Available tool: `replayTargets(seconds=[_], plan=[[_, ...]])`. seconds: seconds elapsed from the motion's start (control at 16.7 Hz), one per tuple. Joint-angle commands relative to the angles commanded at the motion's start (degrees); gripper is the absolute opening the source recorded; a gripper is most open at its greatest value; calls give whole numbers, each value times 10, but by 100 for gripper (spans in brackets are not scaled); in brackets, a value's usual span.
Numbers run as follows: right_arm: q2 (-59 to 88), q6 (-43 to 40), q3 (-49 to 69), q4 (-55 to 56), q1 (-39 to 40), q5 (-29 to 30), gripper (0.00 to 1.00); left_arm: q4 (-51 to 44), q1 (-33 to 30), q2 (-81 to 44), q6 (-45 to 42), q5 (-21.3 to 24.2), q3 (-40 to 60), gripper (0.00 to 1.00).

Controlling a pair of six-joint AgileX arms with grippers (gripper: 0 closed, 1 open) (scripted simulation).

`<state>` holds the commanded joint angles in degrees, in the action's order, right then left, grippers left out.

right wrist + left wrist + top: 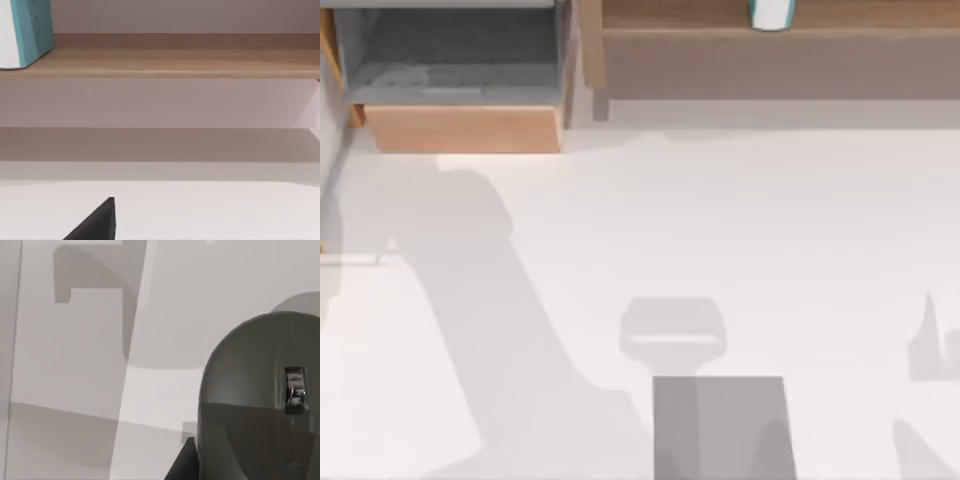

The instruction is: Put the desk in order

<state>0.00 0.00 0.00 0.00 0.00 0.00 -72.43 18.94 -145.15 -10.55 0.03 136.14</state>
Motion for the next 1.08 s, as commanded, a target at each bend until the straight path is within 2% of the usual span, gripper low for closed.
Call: replayTargets(seconds=[0.3, 0.54, 0.78, 1.08], plan=[[0, 0, 0, 0, 0, 0, 100, -1, -19, 107, 64, -16, -52, 0], [0, 0, 0, 0, 0, 0, 100, 2, -76, 193, 143, -14, -114, 0], [0, 0, 0, 0, 0, 0, 100, 11, -186, 248, 249, -4, -207, 0], [0, 0, 0, 0, 0, 0, 100, 47, -385, 264, 408, 7, -337, 0]])
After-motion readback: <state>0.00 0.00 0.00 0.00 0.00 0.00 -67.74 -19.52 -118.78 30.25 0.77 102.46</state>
